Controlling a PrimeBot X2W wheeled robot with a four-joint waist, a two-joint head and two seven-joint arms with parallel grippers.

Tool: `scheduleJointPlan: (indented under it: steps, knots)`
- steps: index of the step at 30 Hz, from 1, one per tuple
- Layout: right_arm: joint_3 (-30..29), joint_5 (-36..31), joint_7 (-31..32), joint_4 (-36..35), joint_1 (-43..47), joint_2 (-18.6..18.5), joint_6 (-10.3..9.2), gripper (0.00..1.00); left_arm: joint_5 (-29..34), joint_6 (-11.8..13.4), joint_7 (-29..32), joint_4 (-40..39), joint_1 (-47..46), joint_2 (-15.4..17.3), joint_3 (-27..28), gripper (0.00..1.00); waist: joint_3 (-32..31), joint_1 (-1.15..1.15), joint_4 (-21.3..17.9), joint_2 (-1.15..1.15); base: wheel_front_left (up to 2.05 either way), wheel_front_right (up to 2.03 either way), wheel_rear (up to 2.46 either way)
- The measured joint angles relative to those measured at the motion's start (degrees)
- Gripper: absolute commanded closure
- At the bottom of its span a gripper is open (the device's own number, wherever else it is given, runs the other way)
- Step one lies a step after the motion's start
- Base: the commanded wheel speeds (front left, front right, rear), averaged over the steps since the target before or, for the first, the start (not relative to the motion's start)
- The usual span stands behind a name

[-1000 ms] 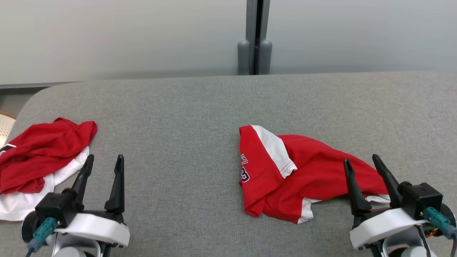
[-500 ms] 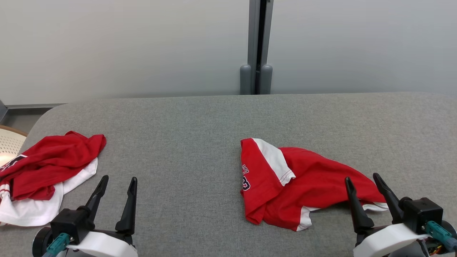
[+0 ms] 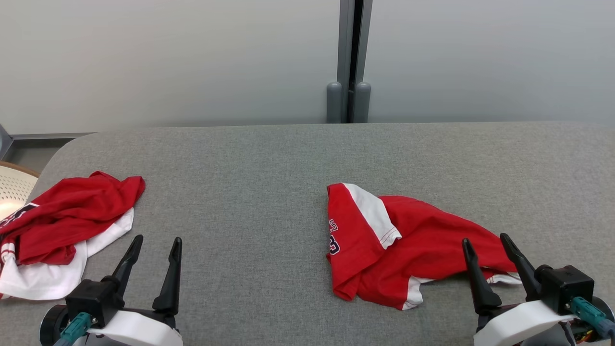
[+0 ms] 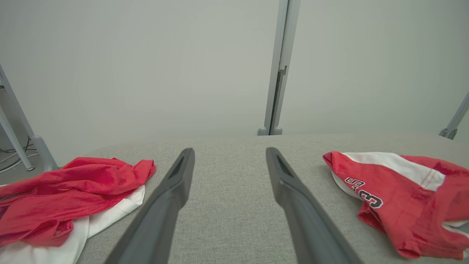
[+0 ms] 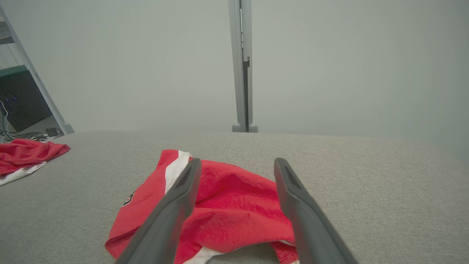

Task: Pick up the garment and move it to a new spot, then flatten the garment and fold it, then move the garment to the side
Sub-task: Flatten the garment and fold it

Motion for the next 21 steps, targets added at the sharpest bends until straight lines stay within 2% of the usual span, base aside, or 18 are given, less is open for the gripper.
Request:
scheduleJointPlan:
  steps: [6, 11, 17, 21]
  knots:
    - [0.52, 0.01, 0.43, 0.92, -0.13, 0.0, 0.0, 0.0, -0.04, -0.05, 0.16, -0.05, -0.58, -0.03, -0.49, 0.0, 0.55, 0.0, 0.81, 0.0, 0.0, 0.0, 0.0]
    - [3.69, 0.44, 1.25, 4.28, -2.66, 0.04, 0.0, 0.0, 0.2, -0.52, 0.13, -0.13, -3.05, -0.54, -1.36, 0.0, 2.0, 0.0, 2.28, 0.0, 0.0, 0.0, 0.0]
    - [7.27, 1.51, 1.13, 12.67, -8.97, 0.49, 0.0, 0.0, 0.78, -1.31, -0.59, 0.11, -6.22, -1.51, -2.21, 0.0, 4.58, 0.0, 4.77, 0.0, 0.0, 0.0, 0.0]
    - [7.62, 1.82, 0.37, 19.06, -12.87, 0.76, 0.0, 0.0, 0.89, -1.76, -1.0, 0.71, -7.31, -1.97, -2.66, 0.0, 5.98, 0.0, 6.32, 0.0, 0.0, 0.0, 0.0]
